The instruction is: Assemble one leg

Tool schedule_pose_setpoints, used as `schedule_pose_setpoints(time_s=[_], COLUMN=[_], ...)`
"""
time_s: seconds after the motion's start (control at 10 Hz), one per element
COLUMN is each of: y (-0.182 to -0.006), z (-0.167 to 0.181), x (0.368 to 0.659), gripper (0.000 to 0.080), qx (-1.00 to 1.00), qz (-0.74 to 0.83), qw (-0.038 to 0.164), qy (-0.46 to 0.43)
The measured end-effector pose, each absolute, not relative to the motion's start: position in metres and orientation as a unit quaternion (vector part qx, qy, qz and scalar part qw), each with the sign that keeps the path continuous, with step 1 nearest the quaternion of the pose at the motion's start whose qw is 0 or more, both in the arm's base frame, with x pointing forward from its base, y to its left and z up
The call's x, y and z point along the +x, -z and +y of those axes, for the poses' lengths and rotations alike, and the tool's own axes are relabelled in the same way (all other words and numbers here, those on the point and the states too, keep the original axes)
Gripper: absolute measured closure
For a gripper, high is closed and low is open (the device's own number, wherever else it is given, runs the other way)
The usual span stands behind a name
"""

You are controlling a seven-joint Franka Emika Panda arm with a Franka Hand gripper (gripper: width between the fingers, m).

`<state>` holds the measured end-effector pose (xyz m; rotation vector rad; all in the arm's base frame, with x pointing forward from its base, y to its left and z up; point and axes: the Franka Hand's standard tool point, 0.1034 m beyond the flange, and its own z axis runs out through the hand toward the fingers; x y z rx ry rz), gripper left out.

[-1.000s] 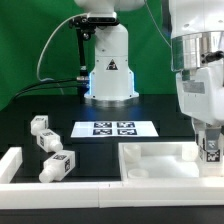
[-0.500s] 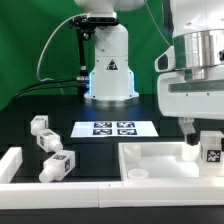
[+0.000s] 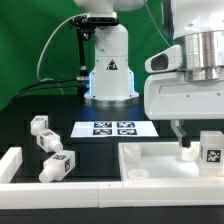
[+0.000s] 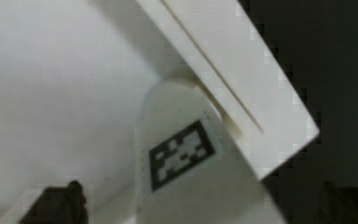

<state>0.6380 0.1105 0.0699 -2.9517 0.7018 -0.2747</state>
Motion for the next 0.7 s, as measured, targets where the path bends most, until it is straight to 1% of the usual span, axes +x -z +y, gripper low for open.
schedule_pose_setpoints(time_s=[0.1,0.2,0.3,0.4,0.5,0.6,0.7], y=[-0.0698,-0.0699,-0.0698,-0.0697,-0.0696,-0.0697,-0.0698], z=[0.1099,0.1085,0.1088,0.1086,0.1087,0.1079,0.1074], x=[0.6390,0.6395,0.6394,0.6394,0.6394,0.6395,0.6395], gripper=[0.0150,0.0150,0.0293,0.0293,0.0430,0.0515,0.0515], qx=[-0.986,-0.980,-0.978,-0.977,-0.970,-0.959,-0.951], qz=[0.136,0.172,0.183,0.189,0.223,0.265,0.294], qw=[0.038,0.042,0.043,0.043,0.047,0.050,0.052], qy=[0.089,0.090,0.089,0.089,0.087,0.085,0.084])
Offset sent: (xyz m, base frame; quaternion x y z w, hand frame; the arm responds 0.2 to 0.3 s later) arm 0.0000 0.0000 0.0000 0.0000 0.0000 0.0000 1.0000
